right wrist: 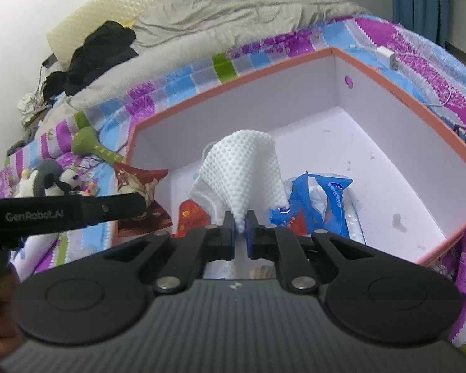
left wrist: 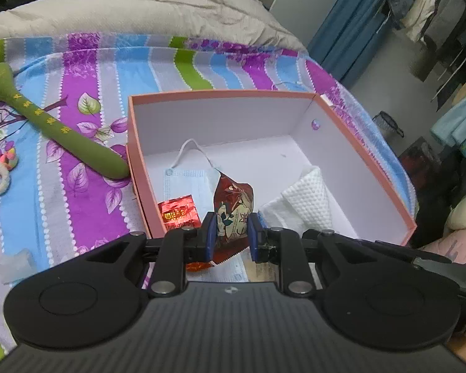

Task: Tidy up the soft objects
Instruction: 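Open the left tool over the box while the right tool drops the tissue inside, then withdraw both tools from the pink box, then close the left tool on the white rope ring while the right tool grips the clear silicone piece, then carry the rope ring with the left tool while the right tool carries the clear piece to the box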

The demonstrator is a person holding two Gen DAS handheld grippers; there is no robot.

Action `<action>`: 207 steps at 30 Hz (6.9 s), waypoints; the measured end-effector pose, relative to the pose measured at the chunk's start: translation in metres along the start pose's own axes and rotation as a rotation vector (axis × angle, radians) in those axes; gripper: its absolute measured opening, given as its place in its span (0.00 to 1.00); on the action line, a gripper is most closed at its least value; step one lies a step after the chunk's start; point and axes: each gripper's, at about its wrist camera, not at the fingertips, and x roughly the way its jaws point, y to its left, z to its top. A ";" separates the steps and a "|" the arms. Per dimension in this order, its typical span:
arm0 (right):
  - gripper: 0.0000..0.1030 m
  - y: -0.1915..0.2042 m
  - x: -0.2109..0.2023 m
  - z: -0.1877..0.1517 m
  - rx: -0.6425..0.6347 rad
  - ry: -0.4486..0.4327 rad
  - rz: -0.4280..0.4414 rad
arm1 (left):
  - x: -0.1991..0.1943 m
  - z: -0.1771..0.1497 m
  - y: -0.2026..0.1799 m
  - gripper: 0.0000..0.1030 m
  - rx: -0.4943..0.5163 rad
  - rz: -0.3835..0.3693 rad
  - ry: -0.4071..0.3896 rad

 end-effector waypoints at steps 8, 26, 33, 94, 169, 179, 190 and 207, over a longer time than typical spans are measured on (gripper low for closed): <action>0.41 -0.014 0.031 0.007 0.023 0.063 -0.024 | 0.017 0.010 0.006 0.45 -0.022 -0.014 -0.005; 0.40 -0.005 0.000 0.003 0.005 0.014 -0.011 | -0.039 -0.002 -0.004 0.45 0.017 0.016 -0.087; 0.40 0.010 -0.033 -0.006 -0.020 -0.030 0.008 | -0.081 -0.020 -0.010 0.45 0.026 0.022 -0.133; 0.40 0.140 -0.129 -0.124 -0.286 -0.048 0.200 | -0.275 -0.191 0.059 0.45 -0.148 0.202 -0.274; 0.21 0.233 0.162 -0.068 -0.431 0.251 0.307 | -0.005 -0.021 0.313 0.08 -0.320 0.343 -0.182; 0.20 0.227 0.123 -0.070 -0.432 0.211 0.273 | -0.049 -0.049 0.283 0.08 -0.331 0.320 -0.195; 0.14 0.211 0.069 -0.080 -0.433 0.155 0.231 | -0.104 -0.092 0.239 0.08 -0.326 0.308 -0.204; 0.14 0.204 -0.019 -0.082 -0.440 0.023 0.203 | -0.196 -0.140 0.183 0.08 -0.299 0.280 -0.243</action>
